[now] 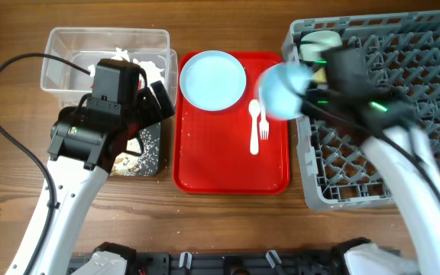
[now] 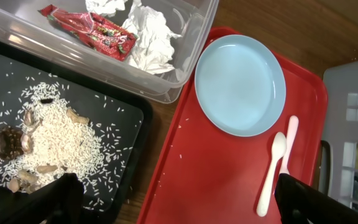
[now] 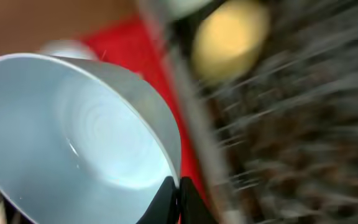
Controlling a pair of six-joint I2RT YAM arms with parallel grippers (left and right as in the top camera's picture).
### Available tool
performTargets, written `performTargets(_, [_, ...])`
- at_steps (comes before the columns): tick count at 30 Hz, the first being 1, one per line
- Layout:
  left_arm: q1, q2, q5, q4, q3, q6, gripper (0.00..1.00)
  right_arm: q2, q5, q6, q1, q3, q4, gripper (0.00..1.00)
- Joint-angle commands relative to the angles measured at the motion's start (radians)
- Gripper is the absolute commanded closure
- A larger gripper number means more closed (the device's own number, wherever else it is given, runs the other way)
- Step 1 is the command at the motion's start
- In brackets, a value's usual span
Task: Sort waste into correct bins and load items into the dishwasher rack
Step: 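Carry the light-blue bowl into the rack and release it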
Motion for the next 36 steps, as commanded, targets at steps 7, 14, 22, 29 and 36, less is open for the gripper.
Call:
performTargets(7, [0.006, 0.001, 0.005, 0.002, 0.005, 0.005, 0.00, -0.026, 0.813, -0.013, -0.039, -0.059, -0.106, 0.96])
performTargets(14, [0.006, 0.001, 0.005, 0.002, 0.005, 0.005, 0.00, 0.197, 0.980, -0.274, -0.039, -0.070, -0.105, 0.96])
performTargets(22, [0.006, 0.001, 0.005, 0.002, 0.005, 0.005, 0.00, 0.397, 1.029, -0.296, -0.040, -0.070, -0.099, 0.96])
performTargets(29, [0.006, 0.001, 0.005, 0.002, 0.005, 0.005, 0.00, 0.423, 1.037, -0.313, -0.035, -0.070, -0.068, 0.96])
performTargets(36, [0.006, 0.001, 0.005, 0.002, 0.005, 0.005, 0.00, 0.423, 0.903, -0.471, 0.044, -0.070, -0.068, 0.96])
